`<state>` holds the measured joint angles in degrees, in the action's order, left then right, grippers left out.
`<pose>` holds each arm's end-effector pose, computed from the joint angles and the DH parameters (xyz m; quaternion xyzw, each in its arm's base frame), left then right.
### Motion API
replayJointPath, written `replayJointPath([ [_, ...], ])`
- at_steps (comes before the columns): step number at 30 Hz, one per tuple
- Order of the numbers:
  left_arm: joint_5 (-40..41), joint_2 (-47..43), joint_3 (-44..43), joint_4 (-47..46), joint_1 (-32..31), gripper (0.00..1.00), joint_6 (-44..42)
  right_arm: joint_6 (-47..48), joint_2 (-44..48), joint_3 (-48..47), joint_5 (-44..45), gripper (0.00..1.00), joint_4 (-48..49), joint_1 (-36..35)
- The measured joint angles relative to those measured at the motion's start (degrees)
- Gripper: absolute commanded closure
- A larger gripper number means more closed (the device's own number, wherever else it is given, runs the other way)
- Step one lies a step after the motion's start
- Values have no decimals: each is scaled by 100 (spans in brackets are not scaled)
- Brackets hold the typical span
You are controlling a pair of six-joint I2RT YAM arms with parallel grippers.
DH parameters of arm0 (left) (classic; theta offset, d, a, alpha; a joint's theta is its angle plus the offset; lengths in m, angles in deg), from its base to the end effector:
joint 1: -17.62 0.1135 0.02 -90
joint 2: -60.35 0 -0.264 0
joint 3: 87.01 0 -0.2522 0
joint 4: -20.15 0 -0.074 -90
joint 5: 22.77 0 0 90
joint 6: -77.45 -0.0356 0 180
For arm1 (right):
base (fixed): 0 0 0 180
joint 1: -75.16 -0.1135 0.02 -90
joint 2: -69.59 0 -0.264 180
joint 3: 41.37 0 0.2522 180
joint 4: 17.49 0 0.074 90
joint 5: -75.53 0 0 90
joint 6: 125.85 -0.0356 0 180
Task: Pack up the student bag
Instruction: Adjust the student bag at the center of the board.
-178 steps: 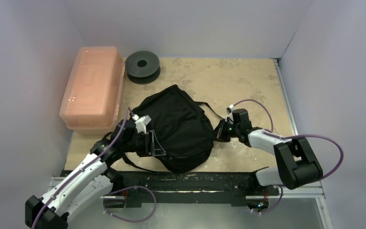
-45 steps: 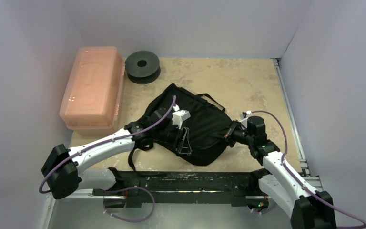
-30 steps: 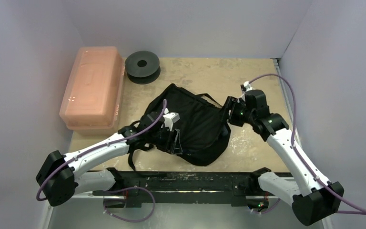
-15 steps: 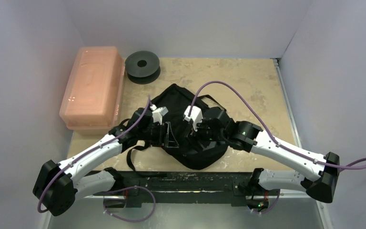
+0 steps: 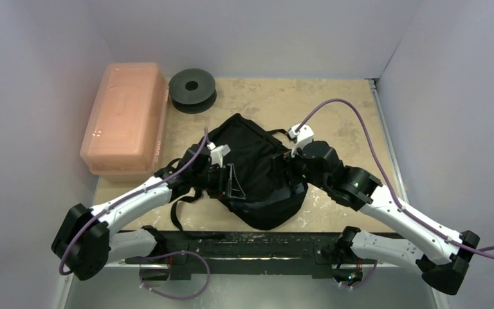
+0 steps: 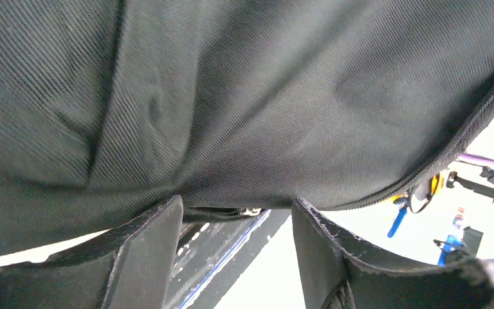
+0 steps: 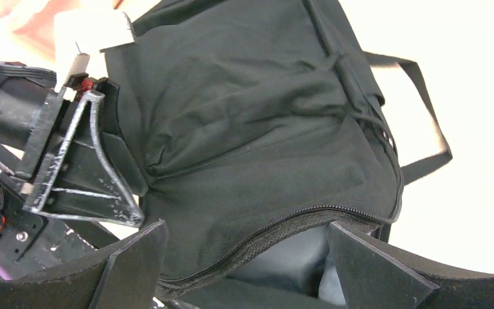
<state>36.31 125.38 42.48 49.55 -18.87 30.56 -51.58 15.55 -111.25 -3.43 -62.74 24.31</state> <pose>0.1724 -0.1503 0.2171 0.0529 0.8915 -0.4299 0.1328 0.1331 0.1527 0.3425 -0.2130 0.8340 0.2062 0.4653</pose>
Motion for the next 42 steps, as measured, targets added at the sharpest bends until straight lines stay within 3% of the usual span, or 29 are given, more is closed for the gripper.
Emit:
replayJointPath([
  [4, -55, 831, -197, -289, 0, 38, 221, -503, 245, 57, 0, 1, -393, 186],
  [8, -74, 1488, -535, -420, 2, 38, 350, -387, 822, 57, -197, 6, -608, 214],
  [12, -52, 1687, -872, -422, 85, 38, 350, 122, 1047, 101, -1172, 11, -166, 214],
  [16, -11, 1690, -1067, -393, 273, 38, 251, 951, 79, 164, -2374, 23, 658, -90],
  [20, 72, 1558, -1043, -354, 396, 38, 221, 1947, -1508, 142, -2710, 27, 726, -369],
  [23, 125, 1207, -922, -321, 417, 40, 205, 2734, -2149, 175, -2682, 31, 424, -391],
  [28, 155, 640, -815, -197, 433, 47, 175, 3805, -1853, 393, -2704, 39, 289, -466],
  [31, 155, 409, -734, -153, 439, 49, 188, 4192, -1589, 581, -2841, 48, 358, -520],
  [36, 153, 109, -533, 11, 439, 50, 232, 4625, -1534, 732, -3042, 55, 411, -579],
  [42, 151, -256, -221, 22, 439, 49, 304, 4968, -1606, 737, -3329, 53, 533, -588],
])
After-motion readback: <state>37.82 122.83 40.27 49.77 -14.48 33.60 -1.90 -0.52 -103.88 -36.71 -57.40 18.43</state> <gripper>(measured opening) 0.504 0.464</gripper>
